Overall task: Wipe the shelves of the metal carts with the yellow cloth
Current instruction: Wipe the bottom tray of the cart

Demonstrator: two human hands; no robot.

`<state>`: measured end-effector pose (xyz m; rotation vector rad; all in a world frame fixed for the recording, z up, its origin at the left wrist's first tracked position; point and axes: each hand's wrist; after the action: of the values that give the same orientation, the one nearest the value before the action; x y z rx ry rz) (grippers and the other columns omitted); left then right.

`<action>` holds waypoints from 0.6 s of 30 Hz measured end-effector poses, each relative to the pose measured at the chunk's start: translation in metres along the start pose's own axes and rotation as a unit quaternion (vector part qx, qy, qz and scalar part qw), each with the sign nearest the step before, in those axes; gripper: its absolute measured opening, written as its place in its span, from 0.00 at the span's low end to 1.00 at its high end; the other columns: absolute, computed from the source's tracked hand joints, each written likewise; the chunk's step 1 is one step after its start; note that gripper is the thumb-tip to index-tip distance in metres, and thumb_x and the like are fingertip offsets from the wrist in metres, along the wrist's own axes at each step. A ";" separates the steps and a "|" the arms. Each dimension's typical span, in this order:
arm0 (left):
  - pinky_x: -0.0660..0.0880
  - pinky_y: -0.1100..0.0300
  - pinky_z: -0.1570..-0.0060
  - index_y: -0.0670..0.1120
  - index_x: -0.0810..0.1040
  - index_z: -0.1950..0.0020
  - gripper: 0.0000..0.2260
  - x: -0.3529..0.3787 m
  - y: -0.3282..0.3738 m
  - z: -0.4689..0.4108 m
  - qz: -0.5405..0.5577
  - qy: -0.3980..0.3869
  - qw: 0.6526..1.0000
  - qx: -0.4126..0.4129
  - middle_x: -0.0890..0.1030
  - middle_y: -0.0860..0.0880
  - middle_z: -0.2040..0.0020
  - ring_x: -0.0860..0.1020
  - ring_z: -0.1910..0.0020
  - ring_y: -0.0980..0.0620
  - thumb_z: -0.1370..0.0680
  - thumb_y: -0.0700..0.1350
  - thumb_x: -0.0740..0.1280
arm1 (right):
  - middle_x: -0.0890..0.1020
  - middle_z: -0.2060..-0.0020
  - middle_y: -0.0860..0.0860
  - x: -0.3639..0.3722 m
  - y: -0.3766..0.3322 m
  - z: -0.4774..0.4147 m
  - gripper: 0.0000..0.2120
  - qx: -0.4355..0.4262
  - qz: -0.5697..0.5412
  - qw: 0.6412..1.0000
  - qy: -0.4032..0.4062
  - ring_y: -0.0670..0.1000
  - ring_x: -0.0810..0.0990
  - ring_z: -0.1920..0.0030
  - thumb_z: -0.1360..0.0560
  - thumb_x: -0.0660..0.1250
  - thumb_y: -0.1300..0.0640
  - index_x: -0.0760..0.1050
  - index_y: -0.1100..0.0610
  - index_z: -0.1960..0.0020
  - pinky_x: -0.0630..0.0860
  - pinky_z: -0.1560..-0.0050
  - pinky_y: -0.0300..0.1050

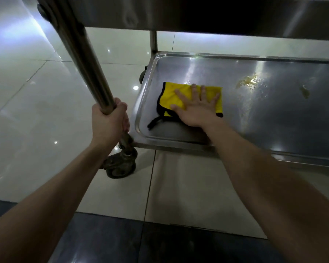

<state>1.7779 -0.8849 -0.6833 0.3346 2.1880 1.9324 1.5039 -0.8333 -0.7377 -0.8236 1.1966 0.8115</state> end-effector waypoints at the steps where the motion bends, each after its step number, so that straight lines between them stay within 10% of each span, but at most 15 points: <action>1: 0.70 0.54 0.70 0.47 0.68 0.66 0.13 0.000 0.000 0.000 0.002 0.003 1.000 0.000 0.68 0.48 0.75 0.67 0.78 0.47 0.24 0.40 0.67 | 0.39 0.13 0.54 0.002 -0.021 0.000 0.37 -0.008 0.001 1.000 0.000 0.65 0.35 0.15 0.23 0.39 0.21 0.41 0.29 0.16 0.33 0.29 0.85; 9: 0.69 0.54 0.71 0.45 0.67 0.69 0.15 0.002 0.000 0.001 -0.006 0.010 1.000 0.023 0.67 0.45 0.77 0.66 0.79 0.46 0.23 0.38 0.65 | 0.41 0.13 0.51 0.027 -0.086 0.055 0.35 -0.091 -0.008 0.996 0.022 0.60 0.36 0.14 0.21 0.41 0.23 0.46 0.31 0.15 0.30 0.27 0.80; 18: 0.72 0.56 0.71 0.52 0.72 0.70 0.13 -0.001 0.000 -0.001 -0.003 0.003 1.000 0.014 0.70 0.49 0.76 0.68 0.79 0.46 0.26 0.42 0.68 | 0.43 0.13 0.40 0.020 0.116 0.101 0.41 0.049 -0.033 0.998 0.036 0.51 0.40 0.14 0.29 0.37 0.16 0.44 0.26 0.18 0.35 0.19 0.72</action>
<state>1.7785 -0.8859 -0.6834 0.3274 2.2189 1.9042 1.4523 -0.6879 -0.7532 -0.8127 1.2562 0.6690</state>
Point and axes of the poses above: each hand's wrist, its own z-axis away from the middle knuckle, its own x-axis out of the palm, y = z × x
